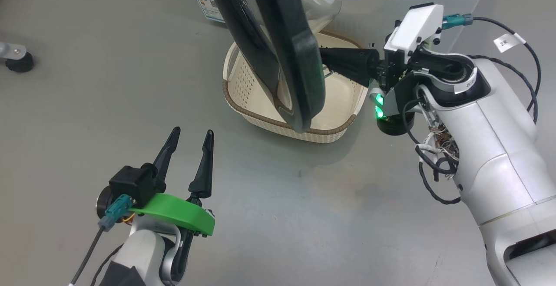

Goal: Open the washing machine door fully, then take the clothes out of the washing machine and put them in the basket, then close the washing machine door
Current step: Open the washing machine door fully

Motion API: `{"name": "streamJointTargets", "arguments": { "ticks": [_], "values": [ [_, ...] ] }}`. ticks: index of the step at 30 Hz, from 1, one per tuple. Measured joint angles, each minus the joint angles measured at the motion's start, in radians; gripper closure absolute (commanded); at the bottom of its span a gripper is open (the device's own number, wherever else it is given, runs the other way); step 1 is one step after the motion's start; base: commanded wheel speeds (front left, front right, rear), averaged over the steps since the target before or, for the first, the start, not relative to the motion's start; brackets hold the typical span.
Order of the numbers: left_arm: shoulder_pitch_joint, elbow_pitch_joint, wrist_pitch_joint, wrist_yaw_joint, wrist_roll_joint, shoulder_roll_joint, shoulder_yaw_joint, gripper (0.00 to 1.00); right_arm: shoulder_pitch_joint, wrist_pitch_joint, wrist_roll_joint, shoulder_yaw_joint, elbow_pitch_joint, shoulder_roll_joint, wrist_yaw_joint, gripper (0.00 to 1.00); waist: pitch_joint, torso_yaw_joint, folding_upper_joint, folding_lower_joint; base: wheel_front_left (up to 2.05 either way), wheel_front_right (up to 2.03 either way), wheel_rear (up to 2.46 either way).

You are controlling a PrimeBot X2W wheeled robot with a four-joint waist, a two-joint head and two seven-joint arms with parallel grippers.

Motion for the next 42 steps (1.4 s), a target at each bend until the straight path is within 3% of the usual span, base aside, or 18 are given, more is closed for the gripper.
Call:
{"name": "streamJointTargets", "arguments": {
  "ticks": [19, 31, 37, 42],
  "values": [
    [0.004, 0.003, 0.0, 0.0, -0.002, 0.0, -0.026, 0.0, 0.04, -0.038, 0.141, 0.2, -0.091, 0.002, 0.0, 1.0, -0.018, 0.03, 0.0, 0.0, 0.0, 0.0, 0.0],
    [0.03, 0.007, 0.0, 0.013, 0.002, 0.0, 0.031, 0.0, 0.059, -0.137, 0.167, 0.22, -0.095, 0.006, 0.005, 1.0, -0.056, 0.012, 0.0, 0.0, 0.0, 0.0, 0.0],
    [0.033, 0.007, 0.0, 0.013, 0.027, 0.0, 0.067, 0.0, 0.061, -0.224, 0.044, 0.227, -0.077, -0.01, 0.058, 1.0, -0.095, -0.017, 0.0, 0.0, 0.0, 0.0, 0.0],
    [0.046, 0.011, 0.0, 0.013, 0.036, 0.0, 0.08, 0.0, 0.082, -0.335, -0.097, 0.254, -0.078, -0.09, 0.132, 1.0, -0.136, -0.044, 0.0, 0.0, 0.0, 0.0, 0.0]
  ]
}}
